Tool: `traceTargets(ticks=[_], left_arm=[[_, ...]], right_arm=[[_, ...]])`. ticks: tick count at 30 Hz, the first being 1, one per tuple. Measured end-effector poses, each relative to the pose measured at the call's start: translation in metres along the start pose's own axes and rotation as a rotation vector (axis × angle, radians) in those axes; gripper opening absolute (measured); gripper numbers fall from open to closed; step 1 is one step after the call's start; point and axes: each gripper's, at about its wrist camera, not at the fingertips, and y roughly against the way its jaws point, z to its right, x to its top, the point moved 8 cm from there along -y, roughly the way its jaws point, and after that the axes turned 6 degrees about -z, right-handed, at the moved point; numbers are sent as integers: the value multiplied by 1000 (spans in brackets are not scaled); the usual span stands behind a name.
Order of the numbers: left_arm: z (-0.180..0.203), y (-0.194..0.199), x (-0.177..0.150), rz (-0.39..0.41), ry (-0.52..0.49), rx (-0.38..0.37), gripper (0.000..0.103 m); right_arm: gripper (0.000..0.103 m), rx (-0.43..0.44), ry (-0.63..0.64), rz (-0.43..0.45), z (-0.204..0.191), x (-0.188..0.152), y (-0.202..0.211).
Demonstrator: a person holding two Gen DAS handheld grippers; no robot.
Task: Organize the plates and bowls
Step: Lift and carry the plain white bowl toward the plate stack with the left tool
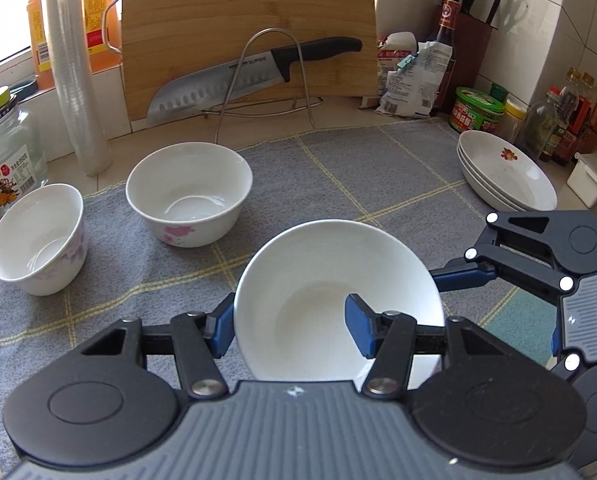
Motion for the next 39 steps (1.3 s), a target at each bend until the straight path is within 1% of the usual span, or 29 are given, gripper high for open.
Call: traceTargets(ticks=[8, 18, 26, 39], left_arm=[[28, -12, 13, -1, -54, -29, 56], [44, -33, 19, -22, -81, -56, 56], [50, -43, 21, -36, -97, -62, 56], [48, -49, 21, -42, -89, -59, 56]], right_arm=[[81, -34, -39, -9, 22, -18, 10], [81, -46, -84, -50, 39, -33, 2], [81, -36, -118, -74, 45, -38, -3], [81, -23, -138, -77, 46, -36, -6]])
